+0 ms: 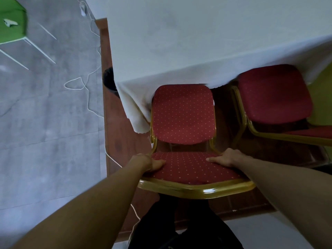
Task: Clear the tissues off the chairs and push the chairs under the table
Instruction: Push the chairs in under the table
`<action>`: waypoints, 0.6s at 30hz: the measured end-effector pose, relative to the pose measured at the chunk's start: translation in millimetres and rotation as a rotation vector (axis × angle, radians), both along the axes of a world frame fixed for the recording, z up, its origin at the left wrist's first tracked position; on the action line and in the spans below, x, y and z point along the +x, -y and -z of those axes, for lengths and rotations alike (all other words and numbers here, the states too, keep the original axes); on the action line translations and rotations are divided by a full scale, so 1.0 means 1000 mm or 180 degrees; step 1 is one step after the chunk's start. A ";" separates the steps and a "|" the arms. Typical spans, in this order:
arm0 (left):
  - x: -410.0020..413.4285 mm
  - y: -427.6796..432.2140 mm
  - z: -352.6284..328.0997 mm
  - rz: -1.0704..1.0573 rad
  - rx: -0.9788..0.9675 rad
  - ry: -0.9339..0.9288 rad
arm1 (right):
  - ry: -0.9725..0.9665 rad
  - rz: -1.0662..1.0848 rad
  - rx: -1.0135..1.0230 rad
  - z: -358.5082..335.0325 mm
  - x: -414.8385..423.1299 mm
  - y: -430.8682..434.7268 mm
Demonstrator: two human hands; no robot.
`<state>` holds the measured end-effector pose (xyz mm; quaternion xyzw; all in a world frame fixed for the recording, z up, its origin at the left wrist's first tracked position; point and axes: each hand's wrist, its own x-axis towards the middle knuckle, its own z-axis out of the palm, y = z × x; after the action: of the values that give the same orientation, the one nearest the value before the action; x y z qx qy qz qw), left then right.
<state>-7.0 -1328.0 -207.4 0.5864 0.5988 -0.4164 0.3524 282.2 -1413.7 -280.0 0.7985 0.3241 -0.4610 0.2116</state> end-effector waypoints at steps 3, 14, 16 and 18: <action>0.021 0.011 0.002 -0.0072 -0.0063 0.0029 | 0.0045 -0.0120 -0.0019 -0.005 0.026 -0.003; 0.081 0.019 -0.007 -0.0646 -0.0560 0.0311 | 0.0137 -0.0270 0.0109 -0.009 0.086 -0.021; 0.088 0.018 -0.010 -0.0670 -0.0631 0.0283 | 0.0173 -0.0288 0.0122 -0.008 0.093 -0.024; 0.091 0.016 -0.010 -0.0665 -0.0649 0.0276 | 0.0167 -0.0304 0.0118 -0.007 0.096 -0.025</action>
<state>83.9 -1344.1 -197.4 0.4995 0.5954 -0.4104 0.4770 377.9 -1388.8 -273.4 0.7978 0.3647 -0.4231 0.2270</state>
